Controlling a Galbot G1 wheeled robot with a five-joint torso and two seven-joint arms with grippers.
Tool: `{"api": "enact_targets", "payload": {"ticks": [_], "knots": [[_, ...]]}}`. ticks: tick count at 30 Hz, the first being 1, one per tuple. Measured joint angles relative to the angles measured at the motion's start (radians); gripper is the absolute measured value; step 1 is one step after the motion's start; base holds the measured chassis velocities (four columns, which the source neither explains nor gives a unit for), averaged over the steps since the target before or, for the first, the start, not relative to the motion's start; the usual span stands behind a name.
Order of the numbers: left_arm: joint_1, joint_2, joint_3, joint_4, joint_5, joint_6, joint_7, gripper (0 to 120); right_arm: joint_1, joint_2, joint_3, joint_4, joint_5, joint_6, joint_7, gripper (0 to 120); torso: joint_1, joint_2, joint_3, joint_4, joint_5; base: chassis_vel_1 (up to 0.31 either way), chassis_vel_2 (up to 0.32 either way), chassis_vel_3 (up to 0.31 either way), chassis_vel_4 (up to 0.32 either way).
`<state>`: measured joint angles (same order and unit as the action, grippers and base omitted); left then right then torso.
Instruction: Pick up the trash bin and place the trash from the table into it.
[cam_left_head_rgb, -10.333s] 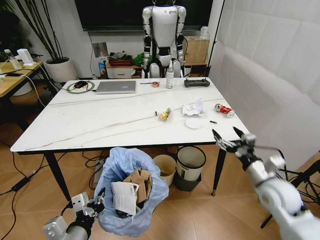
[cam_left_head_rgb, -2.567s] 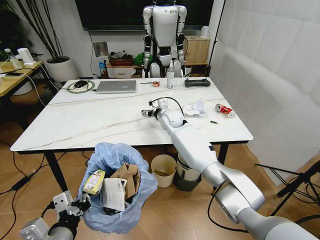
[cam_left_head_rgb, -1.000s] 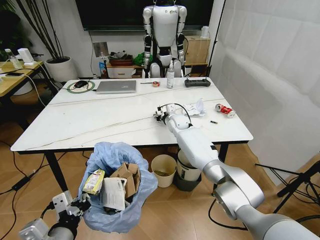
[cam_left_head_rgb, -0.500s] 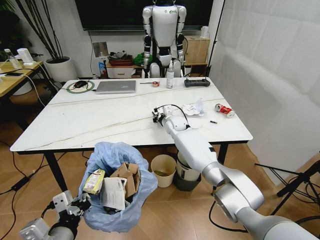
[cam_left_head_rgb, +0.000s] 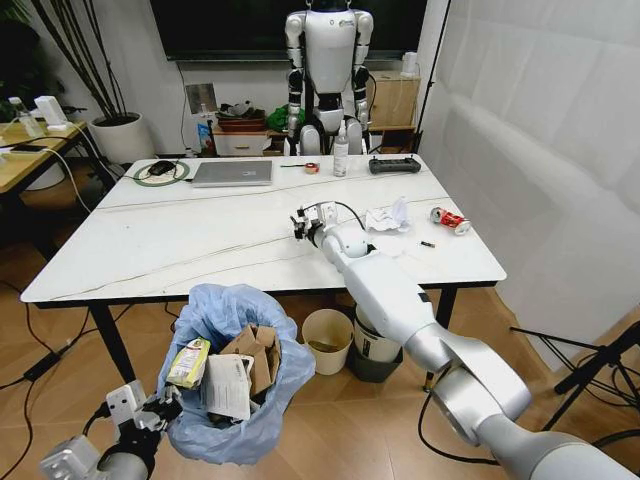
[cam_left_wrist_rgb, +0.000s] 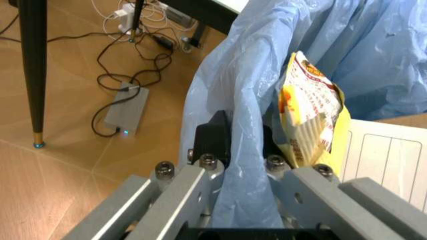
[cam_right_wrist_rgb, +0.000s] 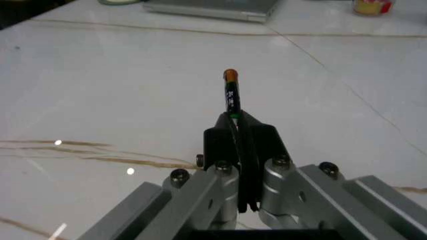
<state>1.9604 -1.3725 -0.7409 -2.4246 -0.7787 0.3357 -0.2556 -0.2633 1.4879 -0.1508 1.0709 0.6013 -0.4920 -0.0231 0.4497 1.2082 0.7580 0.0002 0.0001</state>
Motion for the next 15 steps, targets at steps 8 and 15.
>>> {"api": "enact_targets", "payload": {"ticks": [8,15], "knots": [[-0.010,-0.003,0.001,0.009,-0.004,0.000,-0.002,1,-0.104,-0.215,-0.098,0.439,0.228,0.002,-0.056,0,0.000,0.000,0.000,0.0000,0.0000,0.000,0.000,0.000,0.000],[-0.017,0.006,0.000,0.012,-0.009,0.003,-0.004,1,-0.222,-0.429,-0.119,0.785,0.316,0.019,-0.093,0,0.000,0.000,0.000,-0.0006,0.0000,0.000,0.000,0.000,0.000]]}}
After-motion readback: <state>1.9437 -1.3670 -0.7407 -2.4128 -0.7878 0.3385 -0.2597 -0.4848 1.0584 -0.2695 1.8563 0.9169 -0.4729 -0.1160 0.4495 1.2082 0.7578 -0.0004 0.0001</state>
